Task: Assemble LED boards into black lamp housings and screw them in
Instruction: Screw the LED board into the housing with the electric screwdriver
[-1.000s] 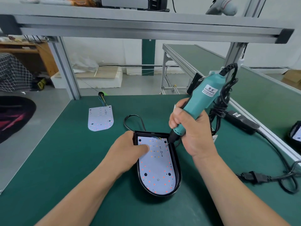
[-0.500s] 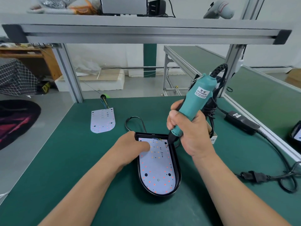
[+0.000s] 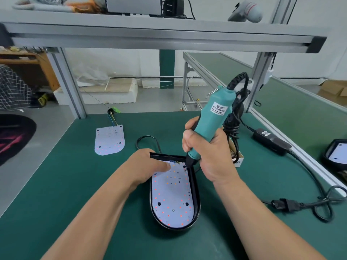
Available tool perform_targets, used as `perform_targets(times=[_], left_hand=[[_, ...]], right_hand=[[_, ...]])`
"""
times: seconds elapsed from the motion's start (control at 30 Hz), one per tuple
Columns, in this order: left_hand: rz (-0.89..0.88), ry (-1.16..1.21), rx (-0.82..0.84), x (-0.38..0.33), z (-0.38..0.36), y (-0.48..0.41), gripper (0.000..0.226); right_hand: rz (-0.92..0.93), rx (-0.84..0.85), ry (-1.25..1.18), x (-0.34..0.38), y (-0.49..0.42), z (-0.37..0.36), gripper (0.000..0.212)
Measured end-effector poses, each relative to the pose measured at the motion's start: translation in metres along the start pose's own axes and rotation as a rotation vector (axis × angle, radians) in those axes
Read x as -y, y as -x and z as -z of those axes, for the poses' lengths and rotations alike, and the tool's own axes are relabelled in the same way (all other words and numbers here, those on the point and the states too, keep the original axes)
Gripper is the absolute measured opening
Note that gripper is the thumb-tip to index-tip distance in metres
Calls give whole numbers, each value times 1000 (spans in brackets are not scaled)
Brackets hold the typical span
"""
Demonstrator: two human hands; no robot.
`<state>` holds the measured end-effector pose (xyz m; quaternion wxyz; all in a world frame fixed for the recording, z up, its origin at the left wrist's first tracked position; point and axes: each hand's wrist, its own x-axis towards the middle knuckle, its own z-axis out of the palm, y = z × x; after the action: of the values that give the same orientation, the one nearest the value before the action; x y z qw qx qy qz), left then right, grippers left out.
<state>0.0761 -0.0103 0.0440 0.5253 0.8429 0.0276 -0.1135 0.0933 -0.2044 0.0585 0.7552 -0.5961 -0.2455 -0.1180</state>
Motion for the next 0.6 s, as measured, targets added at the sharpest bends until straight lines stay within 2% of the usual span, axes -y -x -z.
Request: perform_targets(times=[0.23,0.6], left_hand=[[-11,23,2,8,2,-3,24],[-23,13,21,8,1,-3,29]], right_hand=[[1,-14,-26,-1,-3,-2,9],[-74,146,54,4,-3,-14,13]])
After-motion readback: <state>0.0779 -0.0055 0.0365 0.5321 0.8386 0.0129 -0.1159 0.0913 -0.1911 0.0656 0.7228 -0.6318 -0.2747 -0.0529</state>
